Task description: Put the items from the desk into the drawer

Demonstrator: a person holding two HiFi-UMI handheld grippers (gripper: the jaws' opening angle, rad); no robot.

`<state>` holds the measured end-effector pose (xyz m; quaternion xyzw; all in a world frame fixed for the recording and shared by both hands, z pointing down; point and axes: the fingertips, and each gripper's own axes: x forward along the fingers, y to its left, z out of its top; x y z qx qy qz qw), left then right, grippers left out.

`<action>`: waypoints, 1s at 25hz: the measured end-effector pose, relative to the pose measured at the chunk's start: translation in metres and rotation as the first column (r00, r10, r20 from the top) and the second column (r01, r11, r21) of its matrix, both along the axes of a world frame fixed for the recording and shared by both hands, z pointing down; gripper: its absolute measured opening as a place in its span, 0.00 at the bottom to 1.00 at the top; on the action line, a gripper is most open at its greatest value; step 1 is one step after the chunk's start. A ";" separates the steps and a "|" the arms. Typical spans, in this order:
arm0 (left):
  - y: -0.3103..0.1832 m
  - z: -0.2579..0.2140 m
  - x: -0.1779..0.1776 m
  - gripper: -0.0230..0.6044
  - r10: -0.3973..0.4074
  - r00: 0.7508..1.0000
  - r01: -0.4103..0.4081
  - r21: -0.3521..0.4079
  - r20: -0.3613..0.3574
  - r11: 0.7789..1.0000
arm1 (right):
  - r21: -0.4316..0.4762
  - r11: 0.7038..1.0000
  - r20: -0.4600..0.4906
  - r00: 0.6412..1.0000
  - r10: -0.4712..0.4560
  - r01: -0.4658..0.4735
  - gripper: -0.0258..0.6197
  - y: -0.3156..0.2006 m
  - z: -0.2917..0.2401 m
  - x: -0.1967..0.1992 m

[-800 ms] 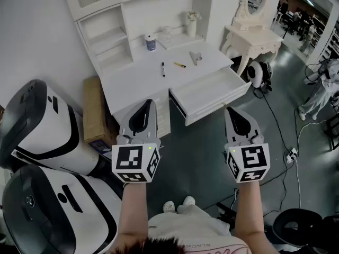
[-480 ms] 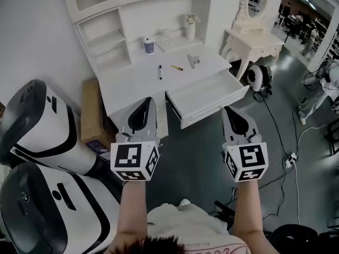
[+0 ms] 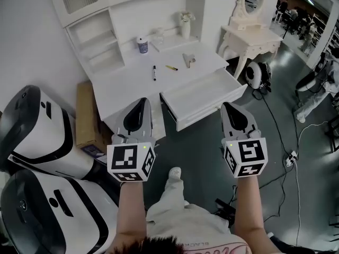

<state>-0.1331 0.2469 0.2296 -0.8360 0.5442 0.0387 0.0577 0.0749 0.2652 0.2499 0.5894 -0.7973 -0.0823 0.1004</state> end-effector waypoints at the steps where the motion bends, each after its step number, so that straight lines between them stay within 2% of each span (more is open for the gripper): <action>1: -0.006 0.000 0.001 0.05 -0.001 1.000 0.001 0.000 -0.002 1.000 | -0.007 1.000 -0.003 1.000 0.000 0.000 0.05 -0.007 0.003 0.001; 10: -0.093 0.011 0.009 0.05 0.000 1.000 0.000 -0.011 -0.004 1.000 | -0.072 0.997 -0.032 0.999 -0.008 0.006 0.05 -0.088 0.026 0.009; 25: -0.269 0.024 0.034 0.05 0.077 0.997 -0.077 -0.059 -0.002 0.995 | -0.167 0.985 -0.060 0.998 0.030 -0.040 0.05 -0.252 0.049 0.026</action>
